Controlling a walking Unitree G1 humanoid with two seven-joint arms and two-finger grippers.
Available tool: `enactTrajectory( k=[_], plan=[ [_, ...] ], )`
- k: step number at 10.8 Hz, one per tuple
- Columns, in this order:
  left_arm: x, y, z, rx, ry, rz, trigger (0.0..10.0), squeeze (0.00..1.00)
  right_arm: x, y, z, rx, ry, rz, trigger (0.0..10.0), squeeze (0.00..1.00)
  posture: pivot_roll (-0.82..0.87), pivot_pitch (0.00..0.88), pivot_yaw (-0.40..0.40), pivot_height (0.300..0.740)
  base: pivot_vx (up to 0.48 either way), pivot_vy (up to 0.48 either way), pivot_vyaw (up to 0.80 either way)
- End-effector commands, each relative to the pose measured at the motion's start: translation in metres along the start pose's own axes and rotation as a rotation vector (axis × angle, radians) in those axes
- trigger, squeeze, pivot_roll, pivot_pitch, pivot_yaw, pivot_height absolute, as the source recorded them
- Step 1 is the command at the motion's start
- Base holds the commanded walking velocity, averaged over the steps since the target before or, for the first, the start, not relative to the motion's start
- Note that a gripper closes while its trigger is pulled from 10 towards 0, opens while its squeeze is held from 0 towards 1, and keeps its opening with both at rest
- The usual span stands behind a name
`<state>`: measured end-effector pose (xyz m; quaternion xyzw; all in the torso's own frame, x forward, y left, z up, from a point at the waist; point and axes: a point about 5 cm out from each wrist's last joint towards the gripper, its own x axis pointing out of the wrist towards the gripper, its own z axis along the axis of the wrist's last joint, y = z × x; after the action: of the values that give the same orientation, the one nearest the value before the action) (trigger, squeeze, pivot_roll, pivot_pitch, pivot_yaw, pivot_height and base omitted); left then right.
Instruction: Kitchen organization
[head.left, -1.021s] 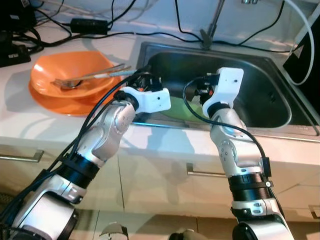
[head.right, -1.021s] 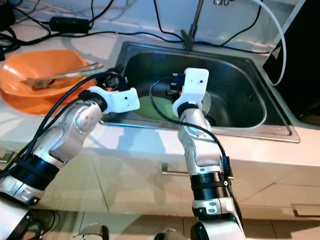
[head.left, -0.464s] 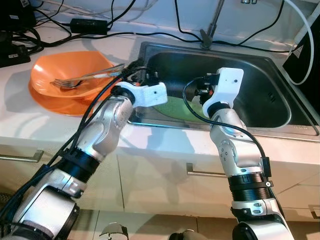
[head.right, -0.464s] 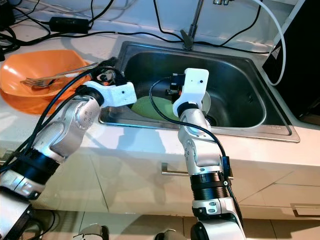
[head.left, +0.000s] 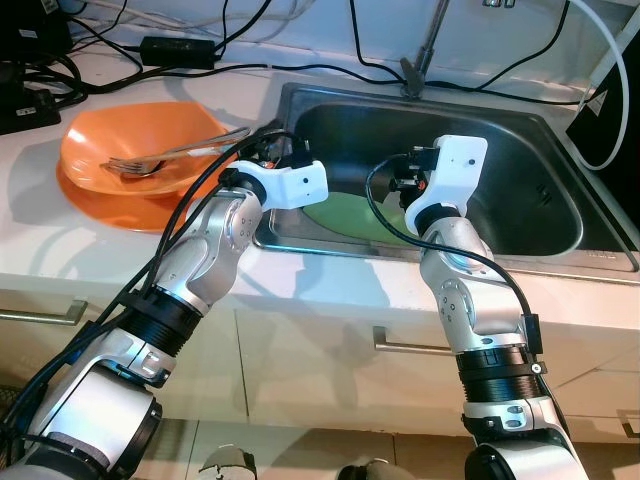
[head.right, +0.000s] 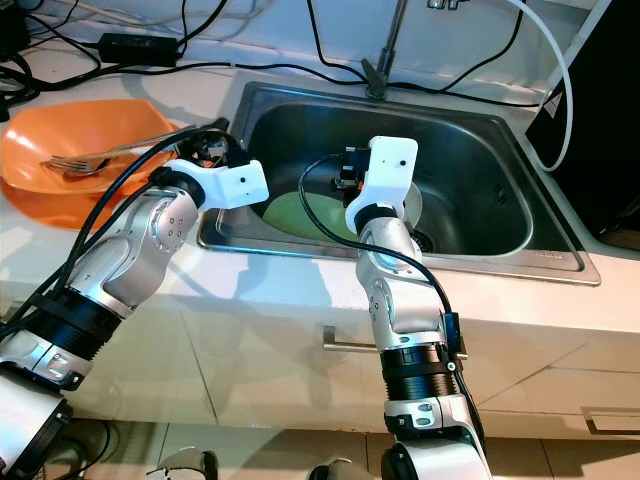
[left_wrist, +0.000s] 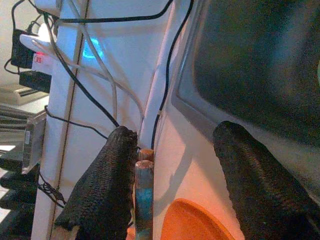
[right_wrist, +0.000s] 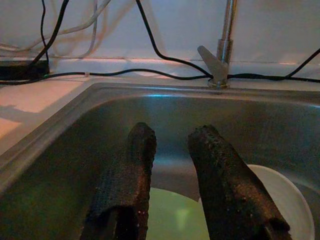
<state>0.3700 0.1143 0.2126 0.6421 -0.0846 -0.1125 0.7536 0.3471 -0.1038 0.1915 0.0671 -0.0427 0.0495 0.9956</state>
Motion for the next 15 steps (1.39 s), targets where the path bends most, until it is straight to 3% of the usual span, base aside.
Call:
enactTrajectory(
  k=[1, 5, 7, 9, 11, 13, 14, 15],
  plan=[
    [0.003, 0.006, 0.006, 0.013, -0.018, 0.024, 0.0, 0.00, 0.002, -0.004, 0.003, -0.003, -0.009, -0.013, 10.0, 0.00, 0.01, 0.072, -0.125, 0.719, 0.000, 0.000, 0.00],
    [0.003, 0.010, 0.007, 0.015, -0.026, 0.033, 0.0, 0.00, 0.001, -0.004, 0.003, -0.002, -0.010, -0.013, 10.0, 0.00, 0.01, 0.071, -0.126, 0.719, 0.000, 0.000, 0.00],
    [0.002, 0.020, 0.009, 0.013, -0.035, 0.073, 0.0, 0.00, 0.001, -0.003, 0.003, -0.001, -0.009, -0.011, 10.0, 0.00, 0.01, 0.072, -0.127, 0.719, 0.000, 0.000, 0.00],
    [-0.001, 0.045, 0.015, 0.007, -0.060, 0.158, 0.0, 0.00, 0.001, -0.002, 0.002, 0.000, -0.008, -0.009, 10.0, 0.00, 0.01, 0.072, -0.127, 0.719, 0.000, 0.000, 0.00],
    [-0.006, 0.082, 0.029, 0.001, -0.114, 0.294, 0.0, 0.00, 0.002, -0.002, 0.002, 0.001, -0.007, -0.007, 10.0, 0.00, 0.01, 0.069, -0.131, 0.719, 0.000, 0.000, 0.00],
    [-0.013, 0.106, 0.039, -0.018, -0.172, 0.410, 0.0, 0.00, 0.002, -0.001, 0.002, 0.002, -0.007, -0.005, 10.0, 0.00, 0.02, 0.070, -0.131, 0.719, 0.000, 0.000, 0.00],
    [-0.017, 0.118, 0.047, -0.047, -0.227, 0.474, 0.0, 0.00, 0.002, -0.001, 0.002, 0.002, -0.007, -0.005, 10.0, 0.00, 0.02, 0.070, -0.131, 0.719, 0.000, 0.000, 0.00],
    [-0.027, 0.139, 0.064, -0.155, -0.361, 0.577, 0.0, 0.00, 0.002, -0.001, 0.001, 0.002, -0.006, -0.003, 10.0, 0.00, 0.02, 0.069, -0.132, 0.719, 0.000, 0.000, 0.00]
  ],
)
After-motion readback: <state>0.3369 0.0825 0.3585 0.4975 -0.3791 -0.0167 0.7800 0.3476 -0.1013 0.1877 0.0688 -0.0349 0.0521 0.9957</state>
